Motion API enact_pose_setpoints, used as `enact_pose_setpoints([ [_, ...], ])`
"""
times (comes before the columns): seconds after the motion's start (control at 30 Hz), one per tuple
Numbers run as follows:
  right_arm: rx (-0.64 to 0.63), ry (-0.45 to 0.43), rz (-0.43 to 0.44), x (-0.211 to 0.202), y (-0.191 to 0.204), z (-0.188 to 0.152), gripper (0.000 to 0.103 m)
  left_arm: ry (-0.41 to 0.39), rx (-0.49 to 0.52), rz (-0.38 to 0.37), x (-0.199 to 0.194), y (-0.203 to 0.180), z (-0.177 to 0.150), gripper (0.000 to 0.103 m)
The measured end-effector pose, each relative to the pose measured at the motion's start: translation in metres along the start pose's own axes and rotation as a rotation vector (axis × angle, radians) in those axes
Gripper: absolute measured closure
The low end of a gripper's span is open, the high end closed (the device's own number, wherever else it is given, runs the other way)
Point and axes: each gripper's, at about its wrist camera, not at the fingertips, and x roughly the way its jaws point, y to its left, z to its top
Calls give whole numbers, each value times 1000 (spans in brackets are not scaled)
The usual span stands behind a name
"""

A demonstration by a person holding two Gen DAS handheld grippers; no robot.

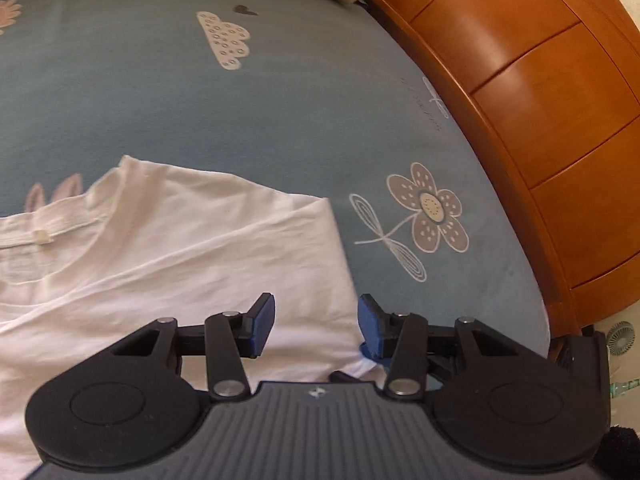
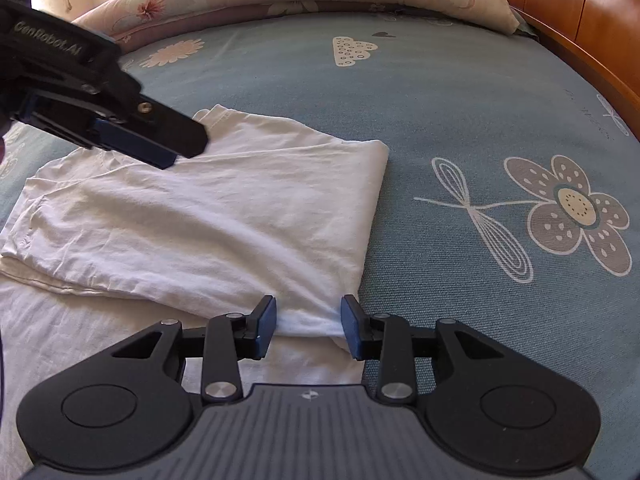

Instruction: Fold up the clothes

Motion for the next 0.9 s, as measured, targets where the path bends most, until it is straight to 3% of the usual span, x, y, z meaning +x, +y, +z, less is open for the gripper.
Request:
enact_pose_setpoints([
  [0.1,1,-16,15,-1,-2,-3,60,72,-39,-72,45,-13,8,58],
  [0.23,8,-47,33,-2,-3,-8,57,94,-29,-58,81,-16,14,58],
  [0.4,-1,-75,22,-6,1,-15,56,40,-26,-38,96,-17,35,58],
  [0.5,-34,-72,4,-10,6,-19,50,32,-24,-16,95,-20,43,58],
  [0.53,-44,-68,0,-11,8,-20,46,22,-4,-4,87,-22,44,58],
  [0.63,-46,-54,-12,-12,8,-20,44,-21,46,3,56,-25,41,57],
  [0.8,18,-39,-4,-19,-3,-20,44,-70,72,45,0,-16,2,50],
  [0.9,12,-25,-16,-21,-2,-24,44,-49,68,86,-7,-8,-29,50],
])
